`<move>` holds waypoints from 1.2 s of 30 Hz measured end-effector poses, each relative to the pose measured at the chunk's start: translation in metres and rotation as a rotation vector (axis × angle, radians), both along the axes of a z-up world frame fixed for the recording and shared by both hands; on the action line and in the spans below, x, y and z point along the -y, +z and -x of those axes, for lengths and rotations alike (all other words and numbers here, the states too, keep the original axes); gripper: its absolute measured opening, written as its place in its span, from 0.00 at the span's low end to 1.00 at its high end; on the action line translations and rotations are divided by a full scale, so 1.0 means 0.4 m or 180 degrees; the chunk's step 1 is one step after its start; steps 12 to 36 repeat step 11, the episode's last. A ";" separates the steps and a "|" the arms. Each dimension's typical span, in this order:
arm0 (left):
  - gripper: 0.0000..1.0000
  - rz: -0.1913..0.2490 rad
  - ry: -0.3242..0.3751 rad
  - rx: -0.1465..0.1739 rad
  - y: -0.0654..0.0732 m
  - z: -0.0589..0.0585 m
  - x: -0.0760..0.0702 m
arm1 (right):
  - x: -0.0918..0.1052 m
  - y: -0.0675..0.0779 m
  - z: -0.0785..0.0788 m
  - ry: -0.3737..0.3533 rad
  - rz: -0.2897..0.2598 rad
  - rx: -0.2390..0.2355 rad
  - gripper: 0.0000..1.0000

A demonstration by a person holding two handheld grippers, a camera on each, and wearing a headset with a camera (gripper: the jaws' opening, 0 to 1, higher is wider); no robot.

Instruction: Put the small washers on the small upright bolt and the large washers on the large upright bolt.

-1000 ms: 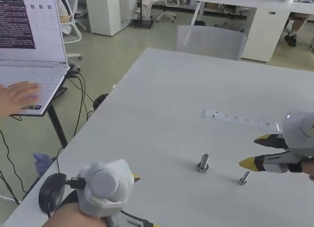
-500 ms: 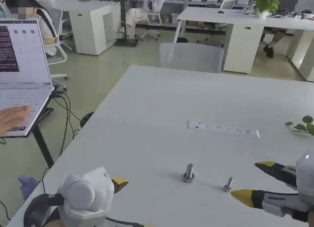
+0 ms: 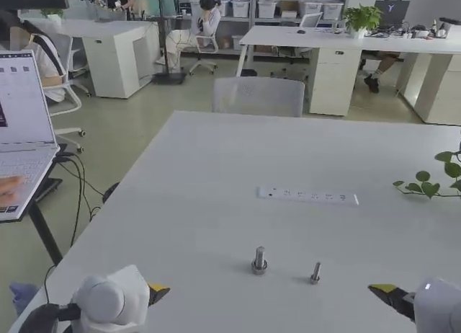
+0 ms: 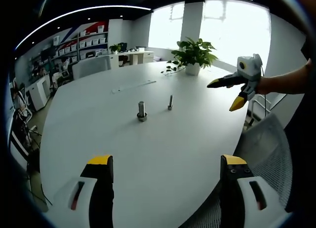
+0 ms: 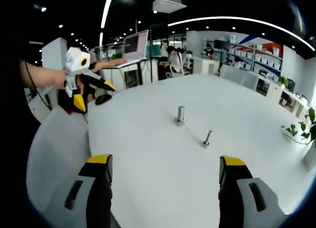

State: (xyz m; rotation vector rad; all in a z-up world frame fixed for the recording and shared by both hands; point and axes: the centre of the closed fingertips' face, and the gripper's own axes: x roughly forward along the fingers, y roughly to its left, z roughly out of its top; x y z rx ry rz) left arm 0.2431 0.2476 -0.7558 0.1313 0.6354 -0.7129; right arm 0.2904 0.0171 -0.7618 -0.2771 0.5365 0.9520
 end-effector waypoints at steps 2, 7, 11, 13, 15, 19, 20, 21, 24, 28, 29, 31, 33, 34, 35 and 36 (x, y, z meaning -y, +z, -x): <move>0.90 -0.0020 -0.0011 0.0025 -0.005 0.004 0.002 | 0.007 -0.012 0.012 -0.0011 -0.0045 -0.0042 0.91; 0.90 -0.0010 0.0041 -0.0033 -0.023 0.015 -0.003 | 0.005 -0.024 0.027 0.0008 -0.0121 -0.0078 0.99; 0.90 -0.0004 0.0059 -0.0037 -0.020 0.019 -0.004 | 0.004 -0.026 0.027 0.0037 -0.0084 -0.0092 0.99; 0.90 -0.0004 0.0059 -0.0037 -0.020 0.019 -0.004 | 0.004 -0.026 0.027 0.0037 -0.0084 -0.0092 0.99; 0.90 -0.0004 0.0059 -0.0037 -0.020 0.019 -0.004 | 0.004 -0.026 0.027 0.0037 -0.0084 -0.0092 0.99; 0.90 -0.0004 0.0059 -0.0037 -0.020 0.019 -0.004 | 0.004 -0.026 0.027 0.0037 -0.0084 -0.0092 0.99; 0.90 -0.0004 0.0059 -0.0037 -0.020 0.019 -0.004 | 0.004 -0.026 0.027 0.0037 -0.0084 -0.0092 0.99; 0.90 -0.0004 0.0059 -0.0037 -0.020 0.019 -0.004 | 0.004 -0.026 0.027 0.0037 -0.0084 -0.0092 0.99; 0.90 -0.0004 0.0059 -0.0037 -0.020 0.019 -0.004 | 0.004 -0.026 0.027 0.0037 -0.0084 -0.0092 0.99; 0.90 -0.0004 0.0059 -0.0037 -0.020 0.019 -0.004 | 0.004 -0.026 0.027 0.0037 -0.0084 -0.0092 0.99; 0.90 -0.0004 0.0059 -0.0037 -0.020 0.019 -0.004 | 0.004 -0.026 0.027 0.0037 -0.0084 -0.0092 0.99; 0.90 -0.0004 0.0059 -0.0037 -0.020 0.019 -0.004 | 0.004 -0.026 0.027 0.0037 -0.0084 -0.0092 0.99; 0.90 -0.0004 0.0059 -0.0037 -0.020 0.019 -0.004 | 0.004 -0.026 0.027 0.0037 -0.0084 -0.0092 0.99; 0.90 -0.0004 0.0059 -0.0037 -0.020 0.019 -0.004 | 0.004 -0.026 0.027 0.0037 -0.0084 -0.0092 0.99; 0.90 -0.0004 0.0059 -0.0037 -0.020 0.019 -0.004 | 0.004 -0.026 0.027 0.0037 -0.0084 -0.0092 0.99; 0.90 -0.0004 0.0059 -0.0037 -0.020 0.019 -0.004 | 0.004 -0.026 0.027 0.0037 -0.0084 -0.0092 0.99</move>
